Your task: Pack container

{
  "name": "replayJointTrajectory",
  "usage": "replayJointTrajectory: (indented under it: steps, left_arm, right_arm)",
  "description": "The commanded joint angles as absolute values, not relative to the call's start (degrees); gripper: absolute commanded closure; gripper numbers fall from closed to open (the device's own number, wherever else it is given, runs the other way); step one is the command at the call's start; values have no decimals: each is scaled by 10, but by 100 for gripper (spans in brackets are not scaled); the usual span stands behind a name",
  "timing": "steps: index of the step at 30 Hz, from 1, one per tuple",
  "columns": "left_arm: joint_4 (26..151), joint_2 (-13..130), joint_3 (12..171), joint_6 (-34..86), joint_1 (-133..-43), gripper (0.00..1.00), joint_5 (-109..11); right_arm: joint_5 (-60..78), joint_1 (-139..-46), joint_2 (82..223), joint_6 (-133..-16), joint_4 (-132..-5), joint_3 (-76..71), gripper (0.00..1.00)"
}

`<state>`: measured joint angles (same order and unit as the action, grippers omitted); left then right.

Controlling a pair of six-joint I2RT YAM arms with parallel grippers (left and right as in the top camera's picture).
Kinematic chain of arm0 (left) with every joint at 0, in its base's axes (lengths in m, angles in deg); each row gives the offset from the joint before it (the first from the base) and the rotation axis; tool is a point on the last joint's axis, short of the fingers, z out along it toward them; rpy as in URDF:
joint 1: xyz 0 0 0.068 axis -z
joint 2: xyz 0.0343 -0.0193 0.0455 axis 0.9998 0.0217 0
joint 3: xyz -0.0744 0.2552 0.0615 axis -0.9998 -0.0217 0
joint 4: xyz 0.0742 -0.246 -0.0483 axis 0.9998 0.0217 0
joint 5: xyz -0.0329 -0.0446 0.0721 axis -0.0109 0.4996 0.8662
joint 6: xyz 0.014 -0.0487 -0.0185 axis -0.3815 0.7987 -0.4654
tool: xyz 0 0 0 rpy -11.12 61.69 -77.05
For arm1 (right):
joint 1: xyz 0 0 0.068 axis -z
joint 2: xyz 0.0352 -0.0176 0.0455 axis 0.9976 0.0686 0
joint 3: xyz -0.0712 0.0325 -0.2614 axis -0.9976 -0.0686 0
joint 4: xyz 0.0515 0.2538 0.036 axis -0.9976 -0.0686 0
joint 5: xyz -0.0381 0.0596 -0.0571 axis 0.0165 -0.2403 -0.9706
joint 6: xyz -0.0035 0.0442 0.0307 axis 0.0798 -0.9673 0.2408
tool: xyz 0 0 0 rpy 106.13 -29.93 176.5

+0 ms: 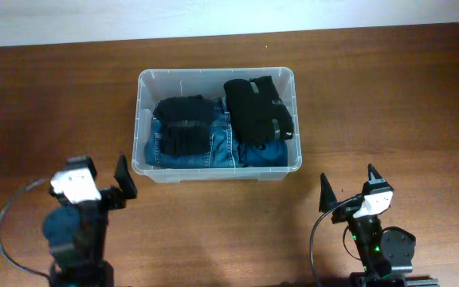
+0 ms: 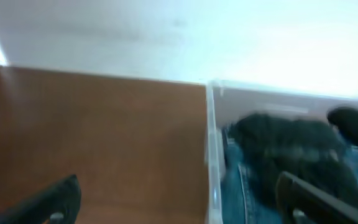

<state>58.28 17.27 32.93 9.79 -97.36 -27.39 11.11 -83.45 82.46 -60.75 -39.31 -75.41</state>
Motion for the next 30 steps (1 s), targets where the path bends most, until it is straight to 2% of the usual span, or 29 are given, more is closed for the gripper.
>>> replayJointTrajectory:
  steps: [1, 17, 24, 30]
  left_arm:
    - [547, 107, 241, 89, -959, 1, -280]
    - [527, -36, 118, 89, -937, 0, -280]
    - [590, -99, 118, 89, -924, 1, -249]
    - [593, -132, 118, 89, -921, 1, -246]
  right_arm:
    - [106, -838, 821, -611, -396, -758, 2]
    - [106, -838, 821, -611, -396, -758, 2]
    - [106, -838, 821, -611, -396, -758, 2]
    - [106, -838, 821, -611, -396, -758, 2]
